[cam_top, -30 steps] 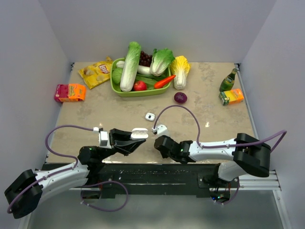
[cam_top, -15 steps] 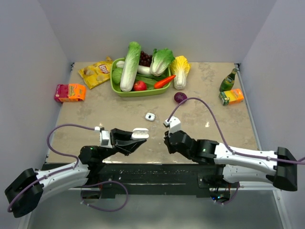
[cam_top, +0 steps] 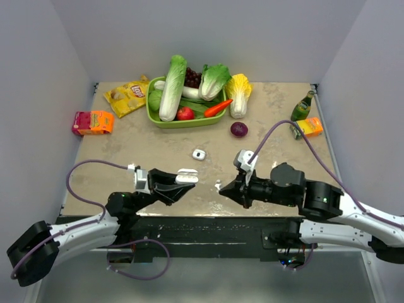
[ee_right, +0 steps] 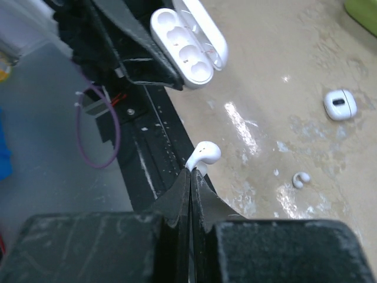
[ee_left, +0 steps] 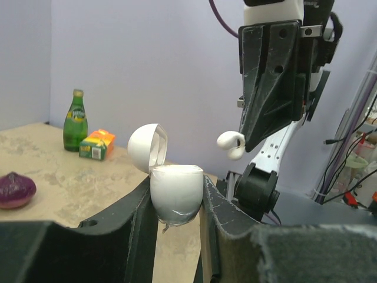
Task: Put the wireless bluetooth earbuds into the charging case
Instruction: Pick up the earbud from the center of the board, then place the earbud in the charging case.
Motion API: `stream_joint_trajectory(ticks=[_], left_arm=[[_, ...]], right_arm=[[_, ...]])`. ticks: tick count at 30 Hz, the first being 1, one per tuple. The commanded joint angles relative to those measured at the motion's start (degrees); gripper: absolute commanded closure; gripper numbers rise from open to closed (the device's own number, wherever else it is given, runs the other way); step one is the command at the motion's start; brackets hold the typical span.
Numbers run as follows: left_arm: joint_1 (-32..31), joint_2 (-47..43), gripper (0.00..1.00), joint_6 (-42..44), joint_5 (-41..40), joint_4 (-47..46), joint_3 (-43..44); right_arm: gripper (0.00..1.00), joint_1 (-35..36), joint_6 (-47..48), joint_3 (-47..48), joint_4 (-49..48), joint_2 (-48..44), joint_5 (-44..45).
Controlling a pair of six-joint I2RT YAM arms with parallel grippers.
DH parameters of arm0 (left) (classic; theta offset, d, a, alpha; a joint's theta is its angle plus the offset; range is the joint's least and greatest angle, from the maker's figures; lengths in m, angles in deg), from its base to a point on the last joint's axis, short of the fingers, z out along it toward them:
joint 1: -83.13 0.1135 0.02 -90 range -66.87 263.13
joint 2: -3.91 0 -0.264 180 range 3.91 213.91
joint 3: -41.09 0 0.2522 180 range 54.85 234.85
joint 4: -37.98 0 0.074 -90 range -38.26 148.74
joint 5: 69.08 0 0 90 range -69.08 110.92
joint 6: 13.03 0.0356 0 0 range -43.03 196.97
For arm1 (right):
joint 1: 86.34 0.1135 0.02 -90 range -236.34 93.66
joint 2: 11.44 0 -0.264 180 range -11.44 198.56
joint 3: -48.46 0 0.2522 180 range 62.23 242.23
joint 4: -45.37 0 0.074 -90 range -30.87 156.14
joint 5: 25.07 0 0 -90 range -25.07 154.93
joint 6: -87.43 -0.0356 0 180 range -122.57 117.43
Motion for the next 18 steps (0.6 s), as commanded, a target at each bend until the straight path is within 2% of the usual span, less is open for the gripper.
stream_joint_trajectory(ticks=[1, 3, 7, 13, 18], left_arm=[[-0.01, -6.18, 1.00, -0.60, 0.03, -9.69, -7.36], [-0.01, -7.87, 1.00, -0.07, 2.14, -3.56, -5.43], [0.16, -8.84, 1.00, -0.94, 7.93, 1.49, -3.40], [0.16, -4.90, 1.00, -5.25, 15.58, 1.32, -0.86], [0.16, 0.90, 1.00, -8.06, 21.65, -5.53, 0.73]], right_arm=[[1.00, 0.86, 7.48, 5.34, 5.87, -0.78, -9.58], [1.00, 0.95, 9.33, 7.54, 8.67, 0.62, -11.70], [1.00, 1.66, 13.02, 10.44, 10.79, 2.82, -15.13], [1.00, 2.18, 16.19, 13.43, 10.36, 4.85, -22.51], [1.00, 2.19, 17.43, 14.84, 9.57, 6.79, -26.03]])
